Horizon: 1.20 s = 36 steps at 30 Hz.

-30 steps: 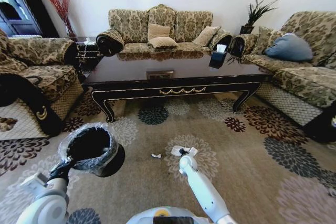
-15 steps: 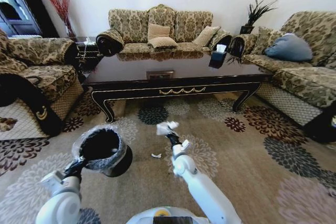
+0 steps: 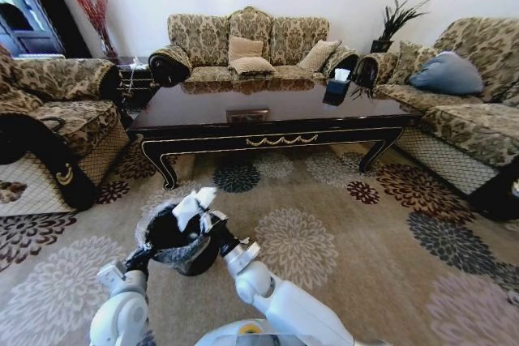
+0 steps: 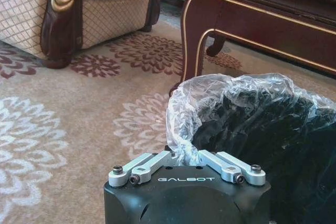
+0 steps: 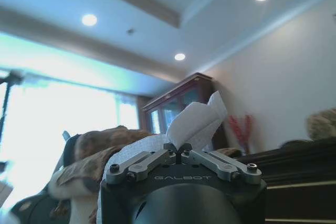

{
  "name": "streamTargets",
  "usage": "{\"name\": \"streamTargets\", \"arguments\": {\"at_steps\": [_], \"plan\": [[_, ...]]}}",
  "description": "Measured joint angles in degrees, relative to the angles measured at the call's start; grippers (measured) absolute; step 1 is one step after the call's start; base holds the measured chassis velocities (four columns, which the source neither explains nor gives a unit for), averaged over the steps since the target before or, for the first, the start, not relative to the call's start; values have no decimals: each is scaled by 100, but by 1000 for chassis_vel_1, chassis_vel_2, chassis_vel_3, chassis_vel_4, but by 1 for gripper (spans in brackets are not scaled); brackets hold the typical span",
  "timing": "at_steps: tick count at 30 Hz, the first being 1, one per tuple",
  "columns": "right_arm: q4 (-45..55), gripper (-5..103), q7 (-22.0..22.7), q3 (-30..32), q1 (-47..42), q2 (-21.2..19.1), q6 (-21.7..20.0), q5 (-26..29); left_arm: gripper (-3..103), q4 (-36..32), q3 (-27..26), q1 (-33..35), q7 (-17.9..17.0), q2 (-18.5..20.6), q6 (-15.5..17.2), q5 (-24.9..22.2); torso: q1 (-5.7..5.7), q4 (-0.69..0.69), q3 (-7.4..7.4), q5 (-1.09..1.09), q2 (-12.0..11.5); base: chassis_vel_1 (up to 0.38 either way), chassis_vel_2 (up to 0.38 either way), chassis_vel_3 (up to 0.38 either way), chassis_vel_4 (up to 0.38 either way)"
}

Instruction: Move to the front of the table and pick up the trash from the floor, then place it into the trash bin.

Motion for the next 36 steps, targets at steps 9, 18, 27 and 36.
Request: {"name": "streamTargets", "arguments": {"at_steps": [9, 18, 27, 36], "plan": [[-550, 0, 210, -179, 142, 127, -128, -502, 3, -149, 121, 3, 13, -74, 16, -27, 0, 0, 0, 1, 0, 0, 0, 0, 0], [-556, 19, 482, -35, 195, 68, -257, -546, 4, -366, 132, 87, -7, -78, 104, -69, 0, 0, 0, 1, 0, 0, 0, 0, 0], [-452, 51, 483, 38, 84, -48, -264, -534, 3, -273, 52, 104, -13, -49, 93, -131, 0, 0, 0, 1, 0, 0, 0, 0, 0], [-509, 84, 315, 80, -49, -167, -177, -772, 3, -401, -113, 130, -16, -32, 87, -291, 0, -1, 0, 1, 0, 0, 0, 0, 0]]}}
